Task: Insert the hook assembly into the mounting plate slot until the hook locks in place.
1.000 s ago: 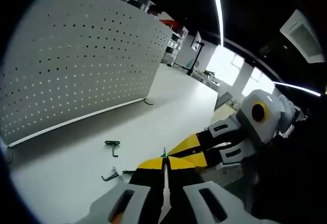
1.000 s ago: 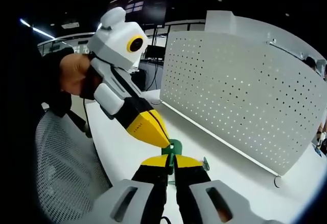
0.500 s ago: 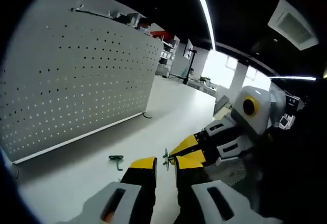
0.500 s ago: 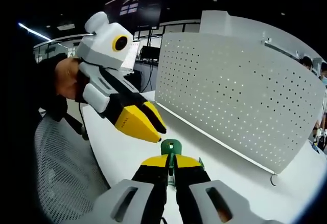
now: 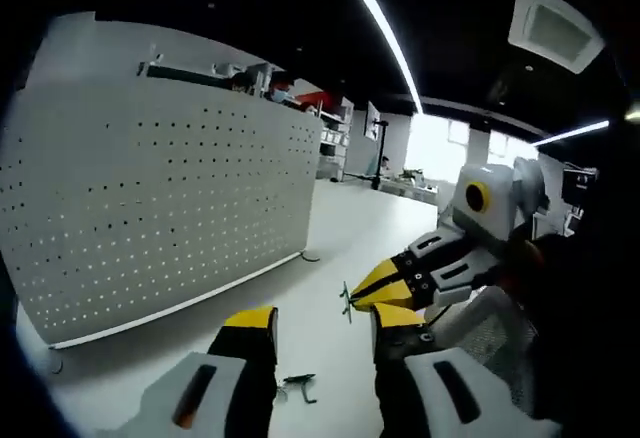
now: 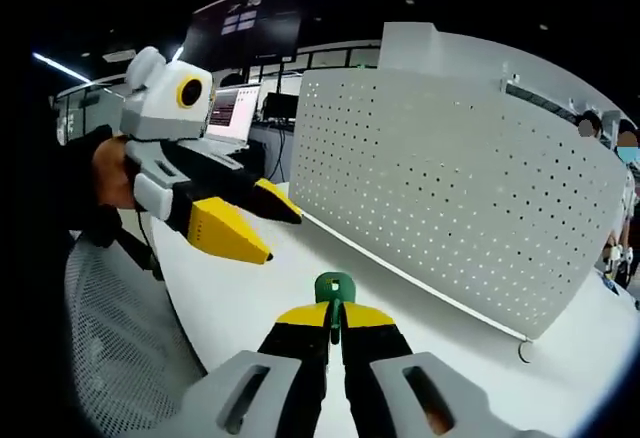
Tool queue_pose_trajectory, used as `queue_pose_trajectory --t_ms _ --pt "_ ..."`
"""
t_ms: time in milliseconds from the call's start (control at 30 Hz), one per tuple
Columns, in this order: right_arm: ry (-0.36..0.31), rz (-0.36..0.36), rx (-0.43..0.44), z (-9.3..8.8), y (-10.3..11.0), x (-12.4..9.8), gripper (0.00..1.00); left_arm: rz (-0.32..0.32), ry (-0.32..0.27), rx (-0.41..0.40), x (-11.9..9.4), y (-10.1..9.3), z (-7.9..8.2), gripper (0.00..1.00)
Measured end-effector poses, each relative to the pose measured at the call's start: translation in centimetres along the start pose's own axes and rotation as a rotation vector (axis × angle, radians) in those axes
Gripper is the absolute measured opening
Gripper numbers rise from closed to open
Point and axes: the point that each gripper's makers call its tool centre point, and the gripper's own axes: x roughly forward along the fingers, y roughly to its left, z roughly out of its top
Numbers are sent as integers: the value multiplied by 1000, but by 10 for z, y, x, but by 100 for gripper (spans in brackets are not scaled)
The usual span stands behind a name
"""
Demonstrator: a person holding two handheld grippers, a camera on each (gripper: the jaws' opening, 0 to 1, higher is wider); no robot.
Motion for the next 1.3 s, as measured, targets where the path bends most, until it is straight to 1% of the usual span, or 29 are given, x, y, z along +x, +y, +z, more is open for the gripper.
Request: queue_pose_trajectory --t_ms 67,133,200,233,333,400,533,633,700,800,967,1000,1033,1100,1267,1300 --pt "-6 -9 7 3 -4 0 1 29 -20 13 -2 5 2 44" --pt "-10 -16 10 5 -7 0 1 68 -38 27 -5 12 4 48" --pt "-14 -27 13 7 -11 1 1 88 -45 29 -7 16 5 50" --pt "-17 -31 15 8 -13 1 1 113 -59 34 -9 21 6 52" --pt "-24 -39 26 12 -19 2 1 145 -72 35 -13 27 6 54" --pt "-30 -47 26 16 -23 3 1 164 -93 37 -16 30 6 57" --pt "-52 -74 27 27 -36 5 1 188 -112 49 -20 32 -1 60" --pt "-71 -102 25 36 -49 7 1 201 -119 54 -22 32 -5 61" --pt "-81 -123 29 42 -60 9 1 229 -107 55 -23 38 -10 61" --pt "-102 -148 47 50 -75 10 1 240 -110 30 -25 43 -14 60" --pt "-146 -197 83 67 -104 15 1 255 -115 32 -26 46 -15 61" --pt "-163 -210 98 72 -112 16 1 257 -116 35 -26 46 -15 61" --pt "-167 -214 105 74 -114 16 1 261 -113 39 -26 47 -16 61" --pt "-188 -236 123 81 -126 17 1 264 -112 42 -26 48 -17 61" --pt "-255 -299 161 103 -156 27 1 281 -100 50 -26 53 -20 61" --pt "-259 -305 166 105 -160 30 1 282 -101 49 -26 54 -20 61"
